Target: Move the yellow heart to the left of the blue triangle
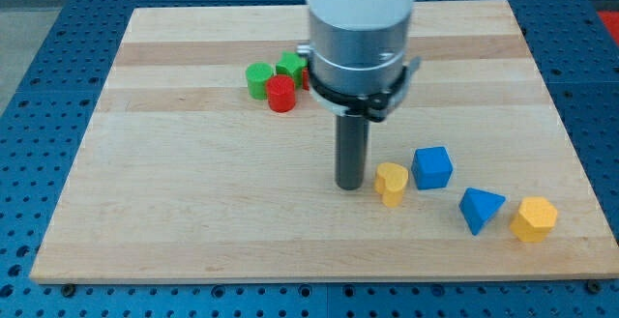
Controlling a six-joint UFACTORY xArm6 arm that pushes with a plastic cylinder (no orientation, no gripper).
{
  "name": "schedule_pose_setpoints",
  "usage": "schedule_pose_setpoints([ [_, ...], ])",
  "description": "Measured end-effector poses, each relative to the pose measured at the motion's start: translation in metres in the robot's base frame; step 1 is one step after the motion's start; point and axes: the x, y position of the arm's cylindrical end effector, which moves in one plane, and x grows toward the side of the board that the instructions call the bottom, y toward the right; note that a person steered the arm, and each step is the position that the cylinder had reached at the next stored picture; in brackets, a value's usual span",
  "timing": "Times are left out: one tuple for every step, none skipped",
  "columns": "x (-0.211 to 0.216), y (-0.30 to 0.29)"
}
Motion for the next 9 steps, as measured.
schedule_pose_setpoints([
  [0.0,0.036],
  [0.0,0.066],
  [0.0,0.095],
  [0.0,0.108],
  [0.003,0.124],
  [0.01,0.127],
  [0.021,0.127],
  [0.021,0.127],
  [0.021,0.127],
])
